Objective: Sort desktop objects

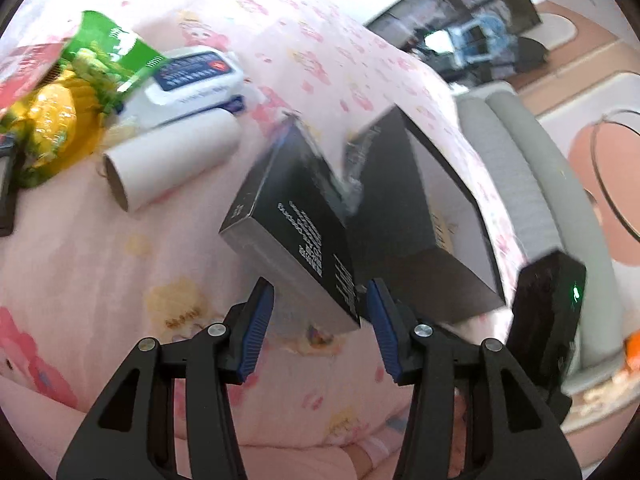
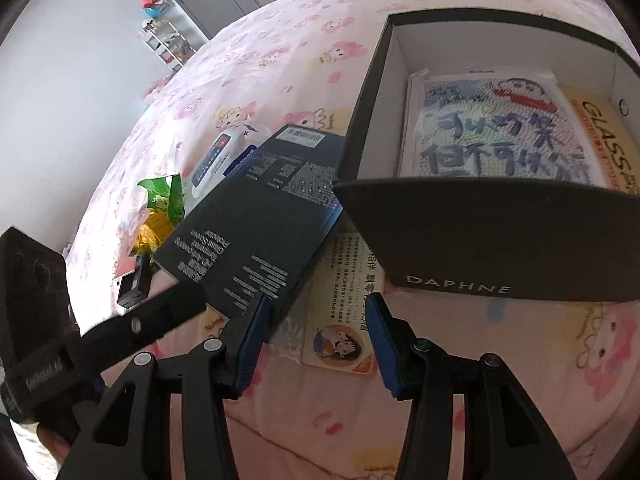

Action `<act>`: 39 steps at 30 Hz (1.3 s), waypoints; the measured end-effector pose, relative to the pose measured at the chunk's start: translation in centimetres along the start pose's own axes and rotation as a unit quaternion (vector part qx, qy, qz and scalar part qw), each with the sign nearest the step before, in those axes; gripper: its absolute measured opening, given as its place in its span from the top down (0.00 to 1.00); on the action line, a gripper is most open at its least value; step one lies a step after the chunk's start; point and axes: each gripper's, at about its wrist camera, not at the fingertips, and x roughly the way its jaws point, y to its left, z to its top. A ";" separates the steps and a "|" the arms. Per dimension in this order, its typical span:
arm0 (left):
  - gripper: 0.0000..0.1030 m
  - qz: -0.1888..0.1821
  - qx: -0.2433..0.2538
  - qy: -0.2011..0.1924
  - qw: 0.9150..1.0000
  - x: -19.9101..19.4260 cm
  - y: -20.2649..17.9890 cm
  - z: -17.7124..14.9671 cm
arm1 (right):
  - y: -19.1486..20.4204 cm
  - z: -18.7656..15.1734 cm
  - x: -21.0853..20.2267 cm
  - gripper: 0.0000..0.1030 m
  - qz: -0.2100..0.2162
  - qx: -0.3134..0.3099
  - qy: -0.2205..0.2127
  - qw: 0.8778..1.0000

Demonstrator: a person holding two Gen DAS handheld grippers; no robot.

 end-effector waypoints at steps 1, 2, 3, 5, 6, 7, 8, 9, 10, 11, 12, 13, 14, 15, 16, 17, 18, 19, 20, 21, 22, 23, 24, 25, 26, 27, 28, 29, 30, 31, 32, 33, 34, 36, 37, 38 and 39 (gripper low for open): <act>0.68 0.017 0.005 -0.007 1.000 0.1 -0.1 0.2 | 0.0 -0.1 0.3 0.56 0.005 0.002 0.004 1.000; 0.73 0.030 0.013 -0.012 0.999 0.2 -0.3 0.4 | -0.1 -0.2 0.6 0.56 0.012 0.007 0.009 1.000; 0.76 0.037 0.022 -0.015 0.999 0.3 -0.5 0.4 | -0.1 -0.3 0.8 0.56 0.020 0.011 0.014 1.000; 0.76 0.048 0.042 -0.019 0.998 0.6 -1.0 0.5 | -0.1 -0.4 0.8 0.56 0.027 0.012 0.015 0.999; 0.76 0.055 0.054 -0.021 0.997 0.6 -1.5 0.3 | -0.1 -0.5 0.5 0.56 0.028 0.009 0.012 0.999; 0.76 0.062 0.068 -0.024 0.995 0.7 -1.9 0.2 | -0.1 -0.5 0.3 0.56 0.028 0.008 0.009 1.000; 0.76 0.070 0.083 -0.028 0.994 0.6 -2.5 0.0 | -0.3 -0.6 0.1 0.56 0.024 0.010 0.006 1.000; 0.76 0.079 0.101 -0.034 0.991 0.5 -3.1 -0.3 | -0.5 -0.7 -0.2 0.56 0.021 0.013 0.005 1.000; 0.76 0.088 0.121 -0.042 0.988 0.3 -3.7 -0.6 | -0.8 -0.7 -0.5 0.56 0.019 0.019 0.006 1.000; 0.76 0.098 0.141 -0.049 0.984 0.2 -4.4 -0.9 | -1.0 -0.8 -0.8 0.56 0.017 0.023 0.005 1.000; 0.76 0.107 0.161 -0.056 0.980 0.2 -5.1 -1.2 | -0.8 -0.7 -1.5 0.56 0.013 0.018 -0.003 1.000; 0.76 0.115 0.183 -0.061 0.975 0.3 -5.8 -1.6 | -0.6 -0.6 -2.3 0.56 0.010 0.014 -0.012 1.000; 0.76 0.120 0.199 -0.064 0.970 0.3 -6.2 -1.9 | -0.3 -0.5 -3.0 0.56 0.007 0.009 -0.020 1.000; 0.77 0.122 0.210 -0.064 0.968 0.4 -6.4 -2.2 | -0.1 -0.4 -3.7 0.56 0.004 0.004 -0.028 1.000; 0.78 0.121 0.219 -0.062 0.966 0.5 -6.6 -2.4 | 0.2 -0.3 -4.5 0.56 0.003 -0.001 -0.039 0.999; 0.78 0.119 0.226 -0.059 0.965 0.6 -6.7 -2.7 | 0.6 0.1 -5.4 0.56 0.007 -0.005 -0.053 0.999; 0.78 0.117 0.231 -0.057 0.964 0.7 -6.8 -2.9 | 0.9 0.5 -5.9 0.56 0.011 -0.008 -0.062 0.998; 0.78 0.114 0.236 -0.055 0.964 0.9 -6.8 -3.0 | 1.2 1.1 -6.1 0.56 0.015 -0.010 -0.064 0.998; 0.78 0.111 0.240 -0.052 0.963 0.8 -6.9 -3.2 | 1.5 1.6 -6.2 0.55 0.018 -0.012 -0.066 0.998; 0.78 0.106 0.241 -0.048 0.963 0.9 -7.0 -3.4 | 1.8 2.1 -6.3 0.55 0.021 -0.013 -0.066 0.997; 0.78 0.101 0.242 -0.045 0.964 0.9 -6.9 -3.4 | 2.1 2.5 -6.0 0.55 0.024 -0.013 -0.061 0.998; 0.78 0.098 0.243 -0.043 0.964 1.0 -6.8 -3.5 | 2.4 2.9 -5.5 0.55 0.032 -0.013 -0.055 0.998; 0.78 0.095 0.245 -0.041 0.964 1.0 -6.8 -3.5 | 2.7 3.3 -5.1 0.55 0.039 -0.012 -0.049 0.998; 0.78 0.093 0.246 -0.039 0.964 1.0 -6.8 -3.6 | 3.0 3.8 -4.6 0.55 0.045 -0.012 -0.042 0.998; 0.78 0.090 0.247 -0.037 0.964 1.0 -6.8 -3.7 | 3.4 4.3 -4.0 0.55 0.045 -0.012 -0.033 0.998; 0.78 0.089 0.248 -0.036 0.964 1.0 -6.8 -3.7 | 3.7 4.6 -3.4 0.55 0.045 -0.014 -0.025 0.999; 0.78 0.087 0.249 -0.036 0.964 0.9 -6.8 -3.7 | 4.0 5.0 -2.8 0.55 0.044 -0.015 -0.017 0.999; 0.78 0.085 0.248 -0.035 0.964 0.9 -6.7 -3.8 | 4.2 5.3 -2.3 0.54 0.042 -0.019 -0.009 0.999; 0.78 0.083 0.248 -0.034 0.965 0.8 -6.6 -3.8 | 4.3 5.3 -1.9 0.54 0.039 -0.023 -0.003 0.999; 0.78 0.082 0.246 -0.032 0.965 0.8 -6.6 -3.8 | 4.4 5.2 -1.4 0.54 0.033 -0.028 0.003 0.999; 0.78 0.080 0.244 -0.028 0.966 1.0 -6.5 -3.7 | 4.4 5.0 -1.0 0.53 0.029 -0.030 0.007 0.999; 0.78 0.079 0.241 -0.024 0.967 1.1 -6.4 -3.7 | 4.2 4.9 -0.9 0.53 0.029 -0.029 0.007 0.999; 0.78 0.077 0.239 -0.021 0.968 1.1 -6.3 -3.6 | 4.0 4.7 -0.9 0.53 0.029 -0.027 0.007 0.999; 0.78 0.072 0.236 -0.020 0.969 1.0 -6.2 -3.6 | 3.7 4.2 -1.0 0.53 0.020 -0.027 0.006 0.999; 0.78 0.067 0.234 -0.017 0.970 1.0 -6.1 -3.7 | 3.4 3.8 -1.1 0.53 0.011 -0.027 0.005 1.000; 0.78 0.062 0.232 -0.013 0.971 1.0 -6.1 -3.7 | 3.1 3.5 -1.2 0.53 0.010 -0.025 0.003 1.000; 0.78 0.057 0.231 -0.007 0.971 1.1 -6.1 -3.8 | 2.7 3.3 -1.3 0.53 0.009 -0.023 0.002 1.000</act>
